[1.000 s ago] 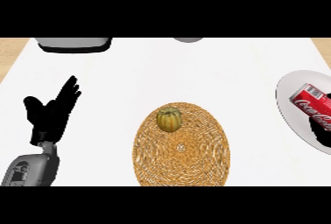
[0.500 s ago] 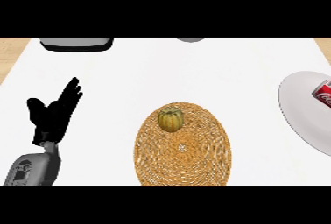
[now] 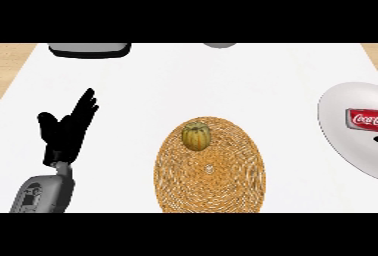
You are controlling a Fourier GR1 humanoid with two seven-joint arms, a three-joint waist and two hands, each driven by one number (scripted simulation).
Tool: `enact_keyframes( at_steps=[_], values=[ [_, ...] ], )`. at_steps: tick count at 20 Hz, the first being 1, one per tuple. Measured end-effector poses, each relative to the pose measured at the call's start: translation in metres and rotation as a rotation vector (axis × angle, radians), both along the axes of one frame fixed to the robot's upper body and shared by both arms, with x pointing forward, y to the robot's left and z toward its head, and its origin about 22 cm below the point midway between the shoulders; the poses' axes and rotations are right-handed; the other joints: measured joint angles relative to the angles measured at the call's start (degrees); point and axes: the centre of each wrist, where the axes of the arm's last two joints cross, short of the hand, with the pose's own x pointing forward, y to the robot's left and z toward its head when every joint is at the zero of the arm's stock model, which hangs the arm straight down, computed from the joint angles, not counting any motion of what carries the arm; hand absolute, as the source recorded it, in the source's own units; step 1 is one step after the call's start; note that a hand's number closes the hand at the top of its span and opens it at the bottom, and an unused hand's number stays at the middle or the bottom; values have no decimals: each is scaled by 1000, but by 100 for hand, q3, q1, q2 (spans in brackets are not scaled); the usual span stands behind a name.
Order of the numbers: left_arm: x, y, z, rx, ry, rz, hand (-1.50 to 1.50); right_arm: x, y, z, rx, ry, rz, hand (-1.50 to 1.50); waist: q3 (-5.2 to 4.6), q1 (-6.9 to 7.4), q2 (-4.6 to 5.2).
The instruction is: Pick the can from the placemat and place it in the plate
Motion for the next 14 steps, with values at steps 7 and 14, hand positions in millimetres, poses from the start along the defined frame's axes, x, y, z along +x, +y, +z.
enact_keyframes(
  at_steps=[7, 14],
  values=[
    [-5, 7, 1, -4, 3, 11, 0, 7, -6, 7, 119, -237, 128, -150, -2, -76, -34],
    [-8, 14, 0, 0, 1, 24, 0, 3, -17, 30, 407, -328, 194, -150, -17, -159, -67]
  ],
)
